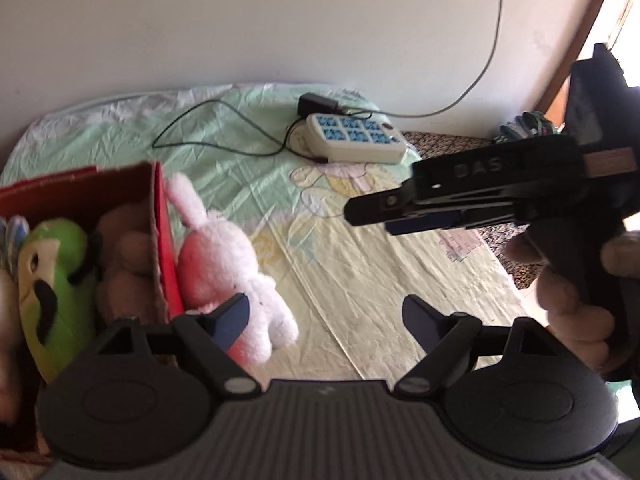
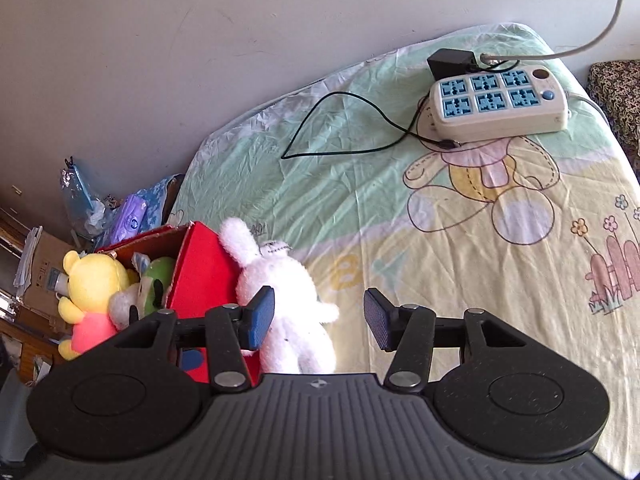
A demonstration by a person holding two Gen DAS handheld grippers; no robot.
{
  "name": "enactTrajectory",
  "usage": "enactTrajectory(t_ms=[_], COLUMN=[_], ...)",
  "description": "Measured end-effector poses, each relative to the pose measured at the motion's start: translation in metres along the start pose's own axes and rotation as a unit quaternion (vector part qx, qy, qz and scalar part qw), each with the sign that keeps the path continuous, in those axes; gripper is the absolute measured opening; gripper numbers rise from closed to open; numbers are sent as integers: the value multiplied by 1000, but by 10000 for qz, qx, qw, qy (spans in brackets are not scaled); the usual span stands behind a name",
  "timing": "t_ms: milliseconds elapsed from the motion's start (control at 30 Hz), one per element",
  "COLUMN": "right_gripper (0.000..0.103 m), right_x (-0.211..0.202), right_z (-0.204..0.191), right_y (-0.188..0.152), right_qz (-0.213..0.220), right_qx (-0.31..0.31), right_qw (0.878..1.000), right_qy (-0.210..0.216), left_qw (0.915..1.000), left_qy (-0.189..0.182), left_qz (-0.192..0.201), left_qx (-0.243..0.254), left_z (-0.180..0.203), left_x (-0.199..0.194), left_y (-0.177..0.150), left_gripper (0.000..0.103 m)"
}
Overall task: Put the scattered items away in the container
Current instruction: 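Move the right gripper to the white bunny plush beside the box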
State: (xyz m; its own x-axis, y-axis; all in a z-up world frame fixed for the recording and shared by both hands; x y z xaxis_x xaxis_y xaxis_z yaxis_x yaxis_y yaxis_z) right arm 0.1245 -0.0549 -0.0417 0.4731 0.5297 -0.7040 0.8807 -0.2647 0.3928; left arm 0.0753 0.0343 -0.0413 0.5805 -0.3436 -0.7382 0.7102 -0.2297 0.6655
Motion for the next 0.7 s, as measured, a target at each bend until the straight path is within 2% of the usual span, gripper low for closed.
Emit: enactTrajectory(t_ms=[133,233,433,700], right_gripper=[54,54,54,57], right_x=[1,5,12,29], right_z=[7,9,7,-9], right_y=[-2,-6,-7,5], right_qz=[-156,-311,-509,-883], right_qx=[3,-19,-229,-1064], right_qw=[9998,9993,9981,9902], right_qy=[99,201,276,186], left_qw=[9992,9978,9942,9885], left_qy=[319,548,978,1455], left_qz=[-183,-236,-276,-235], left_qx=[-153,-300,-340,-338], left_z=[3,3,4,4], left_x=[7,12,19,33], left_y=[-3,-2,-1,1], left_gripper=[85,91,96,101])
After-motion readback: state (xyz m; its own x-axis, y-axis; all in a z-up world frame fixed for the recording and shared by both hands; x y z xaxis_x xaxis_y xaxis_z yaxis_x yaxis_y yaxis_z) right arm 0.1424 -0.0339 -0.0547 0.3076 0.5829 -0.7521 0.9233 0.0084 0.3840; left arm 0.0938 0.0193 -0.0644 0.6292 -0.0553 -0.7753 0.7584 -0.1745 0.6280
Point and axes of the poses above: each gripper's, at about its wrist camera, not at the fingertips, and x roughly the way its jaws point, z to its right, y to its top, the point moved 10 cm from there along x, roughly the way its jaws point, and after that the axes turned 11 degrees about x, right-handed, at the moved point
